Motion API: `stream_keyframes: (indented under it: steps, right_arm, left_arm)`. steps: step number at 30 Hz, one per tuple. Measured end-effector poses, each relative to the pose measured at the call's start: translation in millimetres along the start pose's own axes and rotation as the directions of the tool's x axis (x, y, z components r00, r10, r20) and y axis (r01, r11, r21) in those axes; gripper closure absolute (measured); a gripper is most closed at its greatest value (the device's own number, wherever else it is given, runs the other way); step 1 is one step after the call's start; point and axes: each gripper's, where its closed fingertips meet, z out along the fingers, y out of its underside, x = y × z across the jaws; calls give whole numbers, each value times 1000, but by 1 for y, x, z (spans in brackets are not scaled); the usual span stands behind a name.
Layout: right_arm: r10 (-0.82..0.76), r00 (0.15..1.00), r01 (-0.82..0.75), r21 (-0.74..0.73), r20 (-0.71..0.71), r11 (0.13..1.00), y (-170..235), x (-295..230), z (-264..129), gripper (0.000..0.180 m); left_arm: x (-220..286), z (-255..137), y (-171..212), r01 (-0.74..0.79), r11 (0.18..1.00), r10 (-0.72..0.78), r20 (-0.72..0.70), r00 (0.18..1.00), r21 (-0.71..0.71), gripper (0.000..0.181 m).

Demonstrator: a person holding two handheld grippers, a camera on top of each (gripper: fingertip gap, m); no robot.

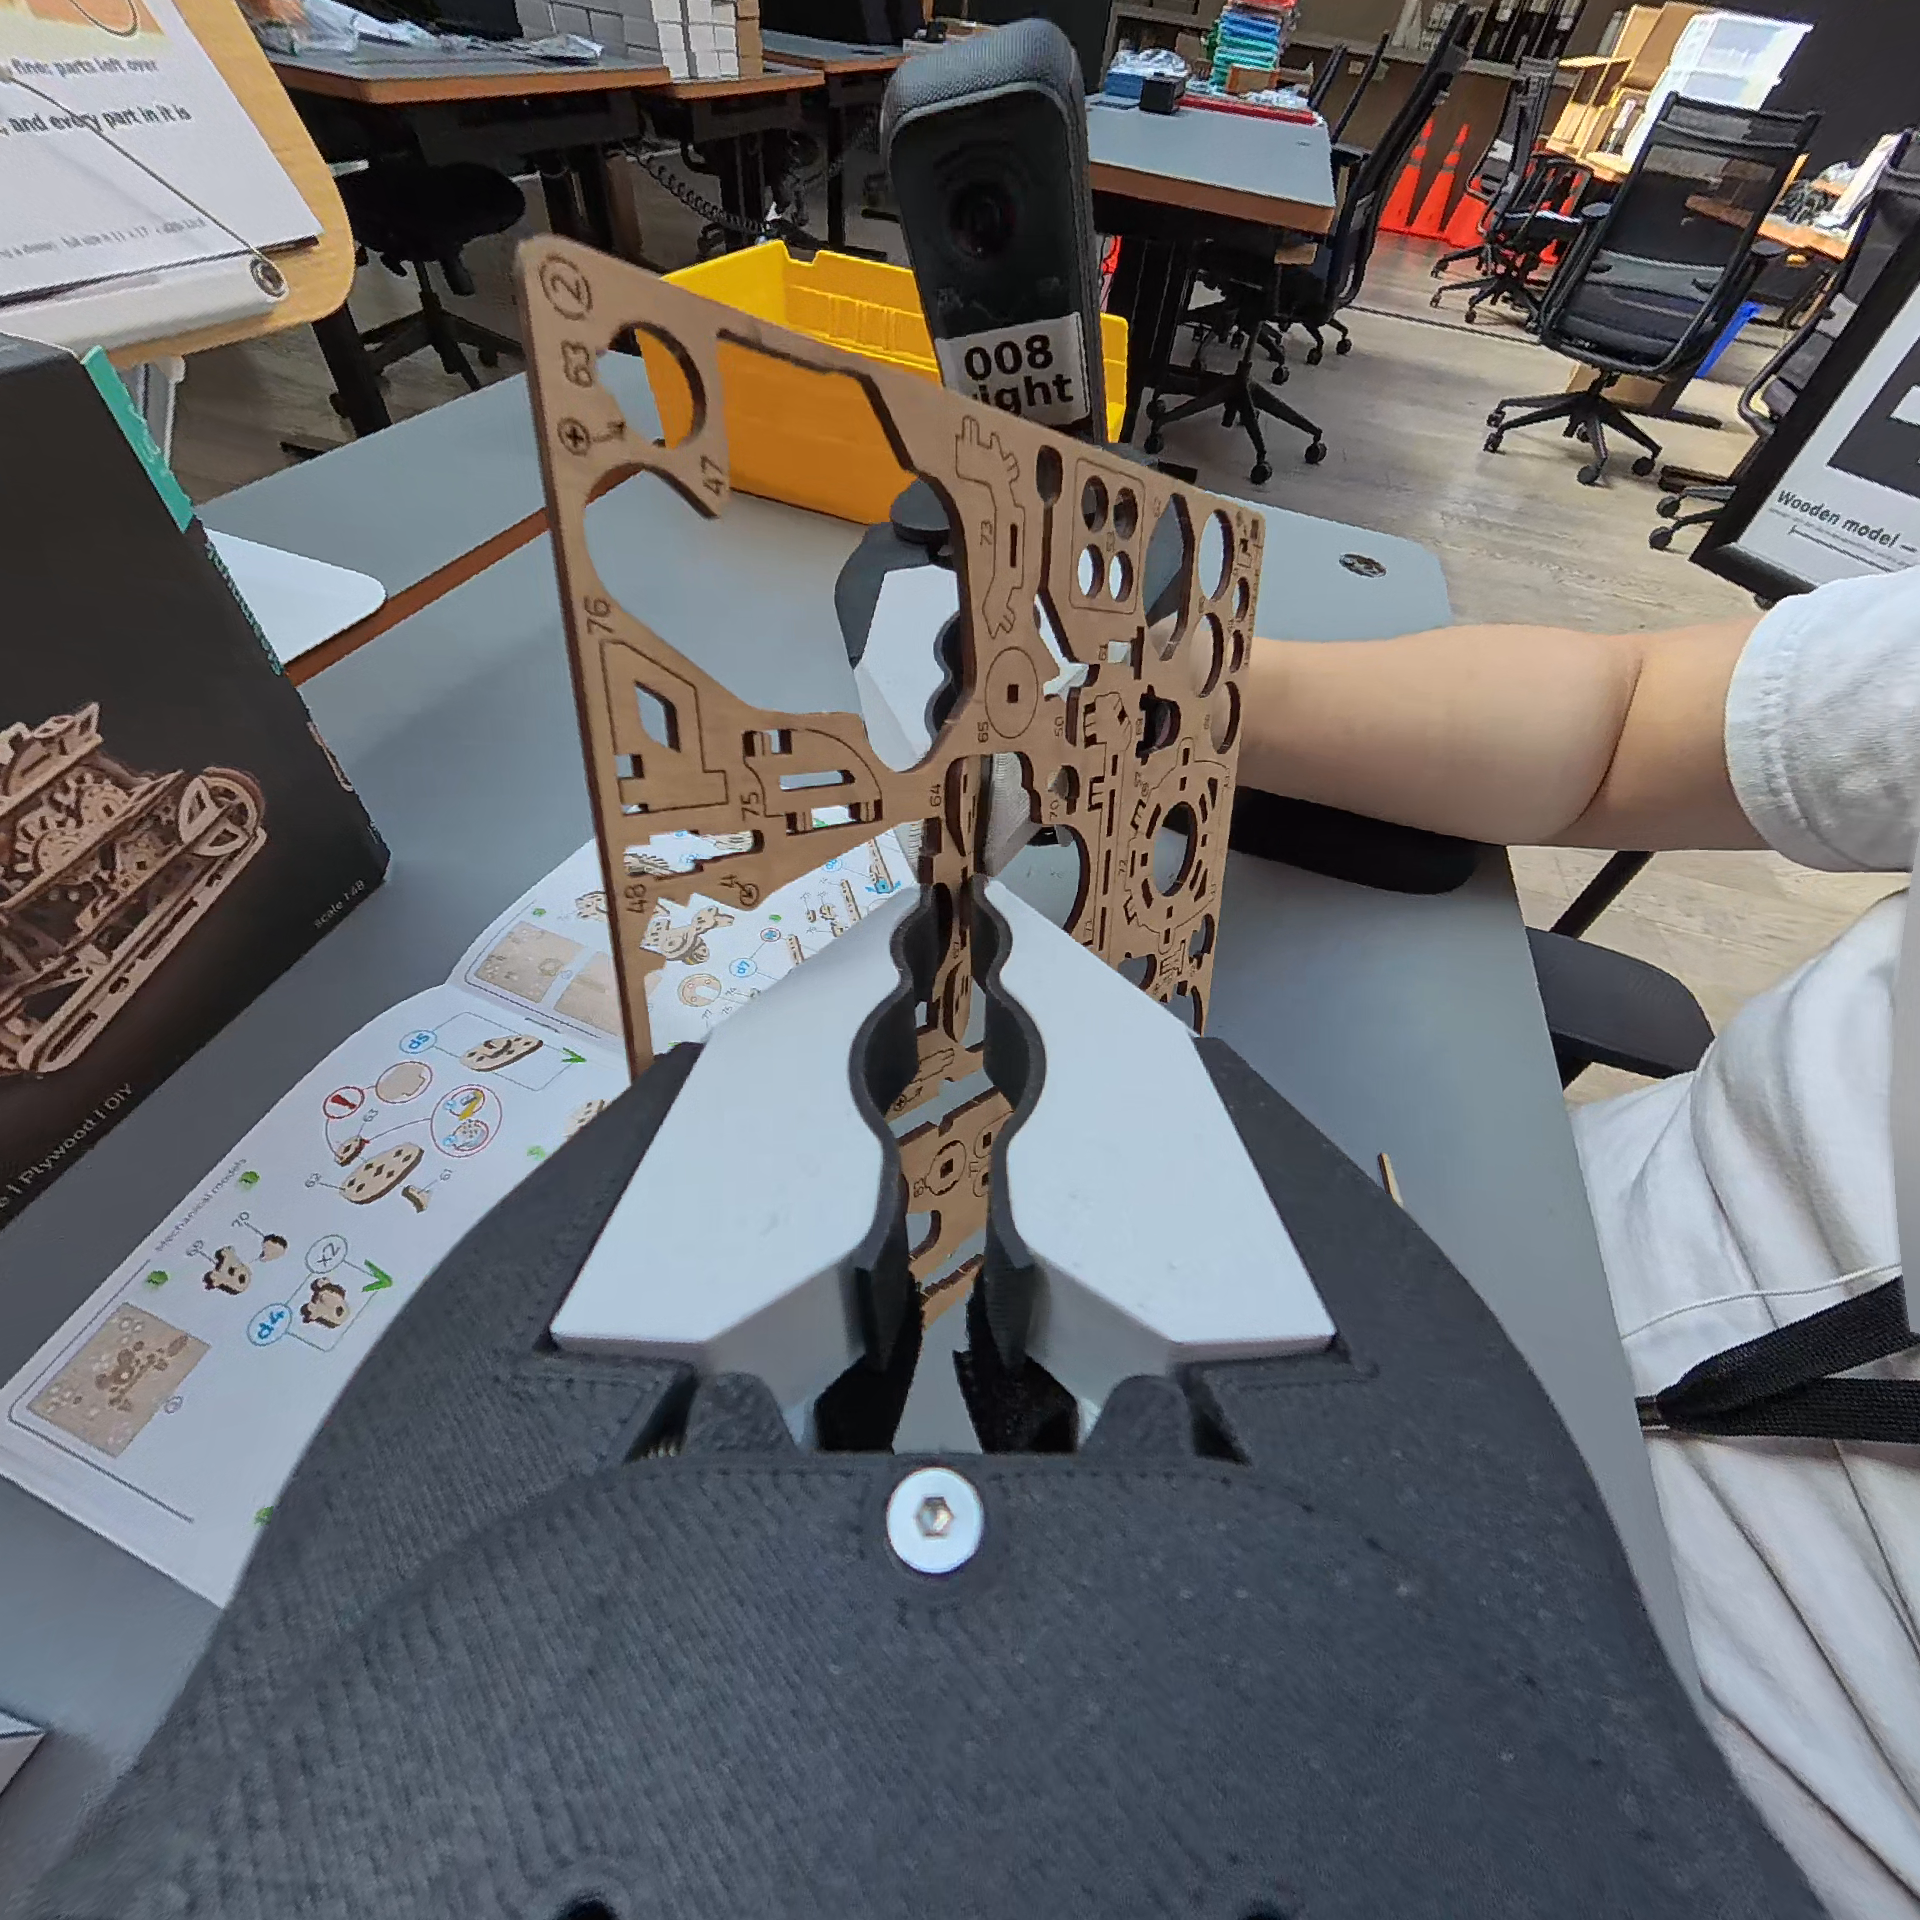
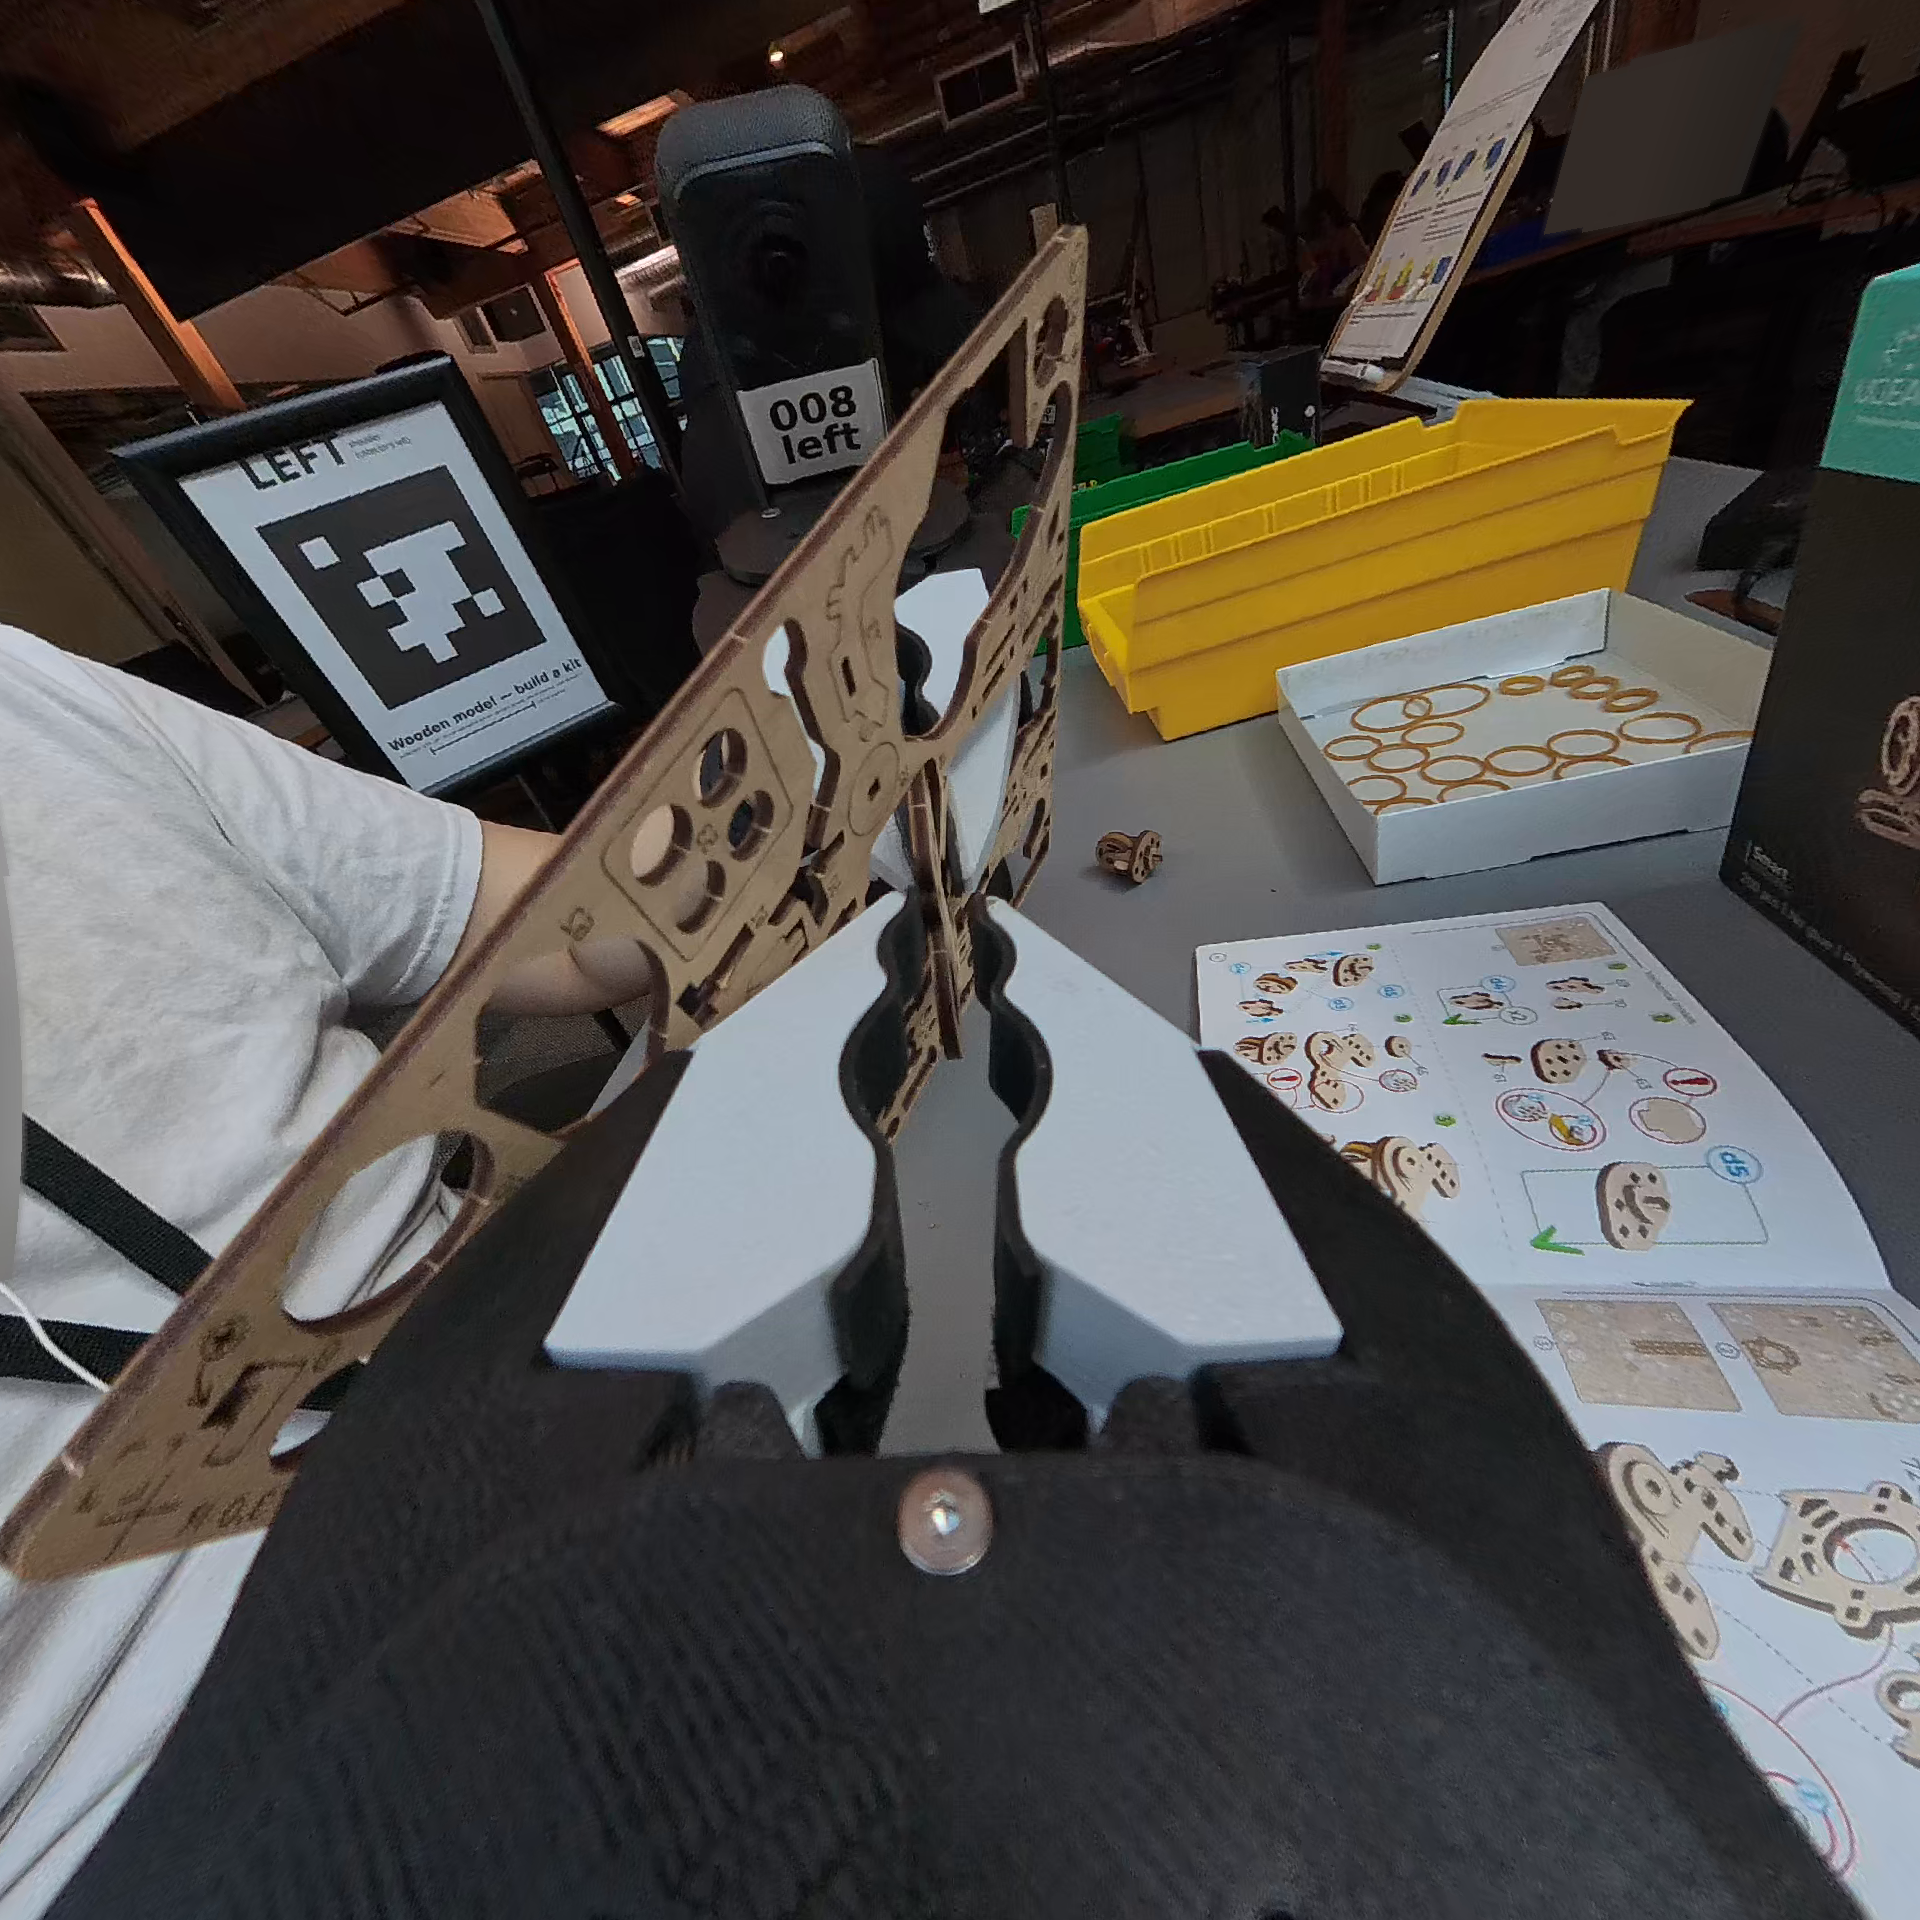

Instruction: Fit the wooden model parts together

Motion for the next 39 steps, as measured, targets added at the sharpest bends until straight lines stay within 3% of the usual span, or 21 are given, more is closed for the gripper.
stream_keyframes:
  steps: [3,12,23,33,39]
  right_arm:
    - [-16,999,17,-16,36,1000,1,-6,1,179]
    - [-90,966,95,-8,243,995,-4,-44,-5,179]
    - [-129,970,138,-28,208,990,-6,-46,-4,179]
    - [-118,857,130,10,501,991,-7,-84,-12,179]
    - [-67,882,99,-45,466,994,1,-73,-10,179]
  left_arm:
    - [3,0,0,13,1000,-13,-26,1000,2,178]
    - [41,-5,-12,125,991,-108,-278,954,44,181]
    - [43,-7,-14,105,993,-89,-273,958,45,181]
    - [82,-8,-21,246,969,-198,-549,812,15,181]
    - [72,-5,-12,179,984,-161,-459,874,-4,181]
